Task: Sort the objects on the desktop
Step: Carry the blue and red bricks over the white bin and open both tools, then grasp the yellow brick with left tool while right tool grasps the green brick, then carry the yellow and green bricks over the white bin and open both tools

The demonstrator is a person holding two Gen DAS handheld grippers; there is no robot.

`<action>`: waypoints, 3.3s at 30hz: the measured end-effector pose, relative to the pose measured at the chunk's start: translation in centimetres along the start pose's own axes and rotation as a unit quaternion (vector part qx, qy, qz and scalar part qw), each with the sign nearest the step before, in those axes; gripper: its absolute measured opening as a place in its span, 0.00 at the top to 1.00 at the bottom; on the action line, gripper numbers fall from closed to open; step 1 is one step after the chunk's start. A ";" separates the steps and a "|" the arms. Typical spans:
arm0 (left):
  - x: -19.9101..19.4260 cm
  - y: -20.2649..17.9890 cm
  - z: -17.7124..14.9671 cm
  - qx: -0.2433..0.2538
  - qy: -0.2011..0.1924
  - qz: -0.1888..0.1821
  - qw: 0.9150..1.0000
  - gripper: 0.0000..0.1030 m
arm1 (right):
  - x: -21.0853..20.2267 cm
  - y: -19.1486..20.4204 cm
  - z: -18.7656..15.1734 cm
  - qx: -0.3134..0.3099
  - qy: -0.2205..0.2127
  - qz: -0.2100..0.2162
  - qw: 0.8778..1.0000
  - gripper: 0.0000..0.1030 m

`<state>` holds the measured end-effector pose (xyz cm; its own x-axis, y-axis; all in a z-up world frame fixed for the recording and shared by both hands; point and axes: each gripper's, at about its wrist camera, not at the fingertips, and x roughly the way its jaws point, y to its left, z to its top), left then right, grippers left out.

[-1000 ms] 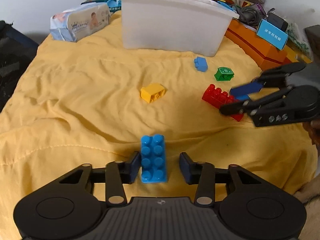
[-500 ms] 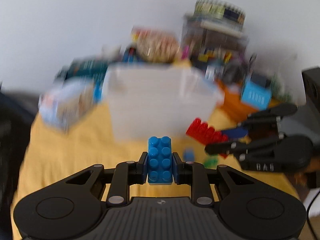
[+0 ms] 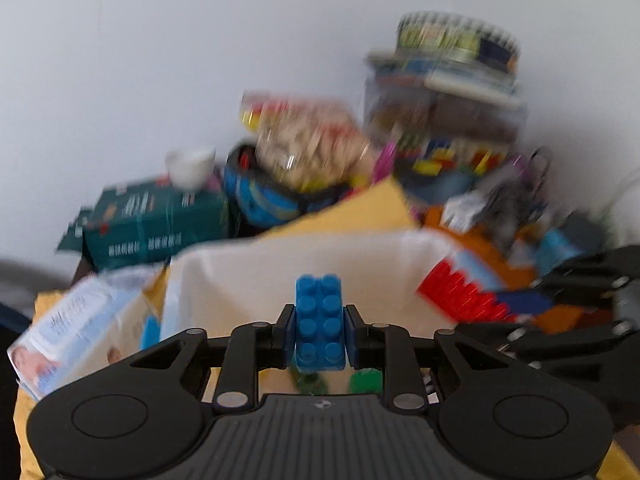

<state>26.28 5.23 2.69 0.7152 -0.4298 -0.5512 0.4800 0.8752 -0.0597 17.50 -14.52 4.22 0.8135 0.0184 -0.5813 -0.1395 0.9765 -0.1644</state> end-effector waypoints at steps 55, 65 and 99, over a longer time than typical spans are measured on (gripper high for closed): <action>-8.7 -5.5 -19.4 0.051 0.118 -0.009 0.992 0.60 | -3.8 2.2 -13.3 0.014 0.093 0.112 0.989 0.65; -7.7 -4.7 -18.6 0.002 0.130 0.010 0.991 0.52 | -0.4 2.5 -13.0 -0.009 0.124 0.133 0.983 0.51; -11.0 -3.9 -3.3 0.043 -0.061 -0.028 0.997 0.62 | -4.6 2.2 -6.8 -0.015 0.052 0.099 0.994 0.77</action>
<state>14.84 7.33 6.25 0.7397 -0.5066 -0.4429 0.5594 0.8288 -0.0137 9.65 -13.96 1.09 0.7056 0.1862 -0.6837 -0.3095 0.9489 -0.0610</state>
